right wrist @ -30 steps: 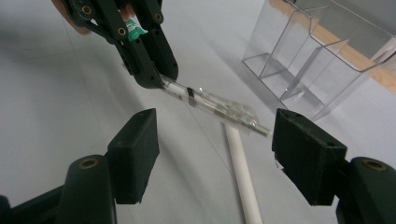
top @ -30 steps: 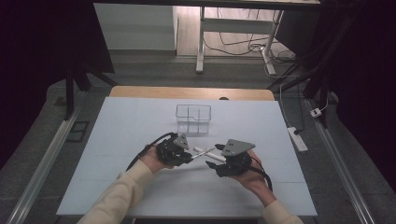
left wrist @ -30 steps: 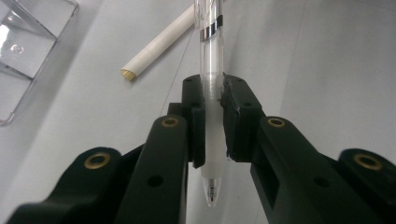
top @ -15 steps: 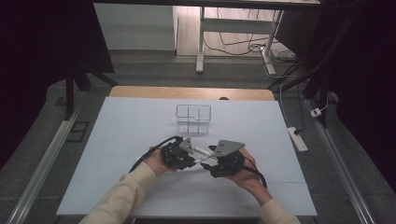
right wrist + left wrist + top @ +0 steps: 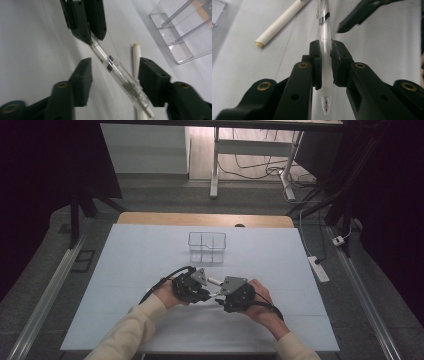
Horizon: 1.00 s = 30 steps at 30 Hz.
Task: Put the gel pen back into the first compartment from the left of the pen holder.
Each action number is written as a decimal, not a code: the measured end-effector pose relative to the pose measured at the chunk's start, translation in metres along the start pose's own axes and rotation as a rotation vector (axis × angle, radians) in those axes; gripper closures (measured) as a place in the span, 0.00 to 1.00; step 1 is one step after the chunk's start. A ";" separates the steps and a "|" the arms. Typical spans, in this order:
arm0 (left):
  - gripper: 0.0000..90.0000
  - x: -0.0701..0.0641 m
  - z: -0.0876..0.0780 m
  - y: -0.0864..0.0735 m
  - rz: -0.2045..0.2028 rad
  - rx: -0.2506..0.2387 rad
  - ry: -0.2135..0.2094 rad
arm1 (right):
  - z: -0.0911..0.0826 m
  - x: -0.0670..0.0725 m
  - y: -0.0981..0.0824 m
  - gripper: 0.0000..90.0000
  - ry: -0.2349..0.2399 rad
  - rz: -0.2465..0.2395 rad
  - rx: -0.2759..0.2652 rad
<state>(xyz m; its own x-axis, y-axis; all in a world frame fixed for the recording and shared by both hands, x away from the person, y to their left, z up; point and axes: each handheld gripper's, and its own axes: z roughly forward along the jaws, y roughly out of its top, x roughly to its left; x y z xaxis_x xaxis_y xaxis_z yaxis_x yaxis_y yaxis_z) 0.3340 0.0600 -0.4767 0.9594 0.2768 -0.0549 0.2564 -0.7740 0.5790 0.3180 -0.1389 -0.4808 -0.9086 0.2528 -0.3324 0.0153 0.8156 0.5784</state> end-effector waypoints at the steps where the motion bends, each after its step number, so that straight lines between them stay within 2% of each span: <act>1: 0.88 0.000 0.000 0.000 -0.002 -0.006 -0.010 | 0.001 0.001 0.000 0.60 0.003 -0.026 0.012; 3: 0.88 -0.001 -0.002 0.000 0.003 -0.013 -0.021 | 0.003 0.004 -0.001 0.69 0.014 -0.054 0.034; 7: 0.87 0.000 -0.006 -0.001 0.010 -0.047 -0.013 | 0.004 0.004 -0.002 0.78 0.055 -0.084 0.038; 11: 0.80 0.001 -0.009 -0.002 0.001 -0.081 0.039 | 0.004 0.003 -0.003 0.86 0.088 -0.093 0.019; 14: 0.72 0.002 -0.011 -0.003 -0.008 -0.102 0.062 | 0.004 0.002 -0.004 0.88 0.084 -0.095 0.023; 16: 0.63 0.002 -0.011 -0.003 -0.025 -0.113 0.087 | 0.004 0.001 -0.005 0.88 0.094 -0.079 0.007; 21: 0.54 0.004 -0.015 -0.005 -0.051 -0.144 0.111 | 0.003 -0.001 -0.007 0.88 0.099 -0.054 -0.002; 24: 0.51 0.005 -0.019 -0.007 -0.077 -0.171 0.133 | 0.002 -0.004 -0.008 0.88 0.093 -0.031 -0.013; 30: 0.46 0.009 -0.026 -0.013 -0.137 -0.218 0.149 | -0.003 -0.012 -0.013 0.88 0.084 0.054 -0.065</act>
<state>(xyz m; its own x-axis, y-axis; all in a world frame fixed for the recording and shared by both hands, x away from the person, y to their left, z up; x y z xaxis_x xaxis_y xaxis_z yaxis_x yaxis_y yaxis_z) 0.3367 0.0870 -0.4635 0.8856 0.4632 -0.0342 0.3356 -0.5872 0.7366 0.3279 -0.1543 -0.4825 -0.9390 0.2488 -0.2373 0.0406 0.7656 0.6420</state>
